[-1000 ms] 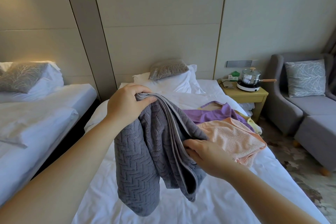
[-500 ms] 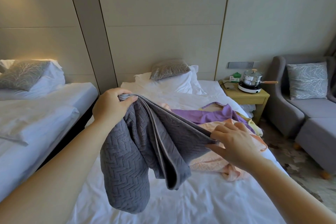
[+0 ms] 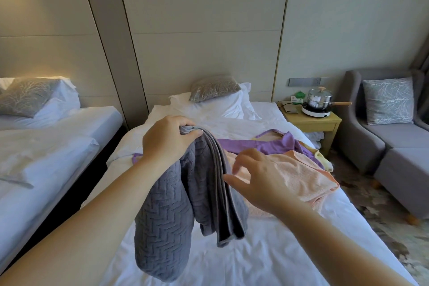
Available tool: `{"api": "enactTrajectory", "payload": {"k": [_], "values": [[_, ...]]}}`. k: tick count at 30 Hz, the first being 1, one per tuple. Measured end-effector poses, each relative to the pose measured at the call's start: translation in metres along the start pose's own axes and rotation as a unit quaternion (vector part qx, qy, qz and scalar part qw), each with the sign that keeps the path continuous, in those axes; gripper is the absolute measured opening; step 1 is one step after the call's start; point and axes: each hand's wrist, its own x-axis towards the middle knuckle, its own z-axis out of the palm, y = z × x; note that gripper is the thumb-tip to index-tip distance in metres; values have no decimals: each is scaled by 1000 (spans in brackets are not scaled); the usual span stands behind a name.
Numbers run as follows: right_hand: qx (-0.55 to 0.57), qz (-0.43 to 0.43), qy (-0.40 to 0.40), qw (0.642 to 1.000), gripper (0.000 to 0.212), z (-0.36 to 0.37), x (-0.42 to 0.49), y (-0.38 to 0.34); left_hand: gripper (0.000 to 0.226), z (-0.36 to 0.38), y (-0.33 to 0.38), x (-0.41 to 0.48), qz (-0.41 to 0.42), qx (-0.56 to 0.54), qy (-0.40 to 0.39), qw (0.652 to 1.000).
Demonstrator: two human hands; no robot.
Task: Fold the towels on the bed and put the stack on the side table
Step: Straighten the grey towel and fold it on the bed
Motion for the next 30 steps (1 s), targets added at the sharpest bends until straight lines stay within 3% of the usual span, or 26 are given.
{"api": "enactTrajectory", "payload": {"k": [4, 10, 17, 19, 22, 27, 30], "values": [[40, 28, 44, 998, 27, 13, 16, -15, 22, 0, 12, -2, 6, -18, -3, 1000], [-59, 32, 18, 998, 43, 20, 24, -11, 25, -4, 16, -2, -21, -59, -1, 998], [-56, 77, 33, 995, 30, 7, 21, 6, 17, -9, 6, 2, -44, -107, 1, 993], [-105, 77, 12, 991, 34, -4, 19, 14, 15, -11, -1, 3, -54, -131, -4, 990], [-224, 70, -37, 971, 21, -20, 14, 28, 13, -17, -19, 5, -65, -142, 0, 988], [-196, 88, 0, 977, 28, -52, 25, 45, 6, -21, -49, -5, -38, -120, -93, 988], [-225, 22, -85, 970, 36, -78, 38, 47, 15, -12, -69, -13, -47, -85, -143, 985]]}}
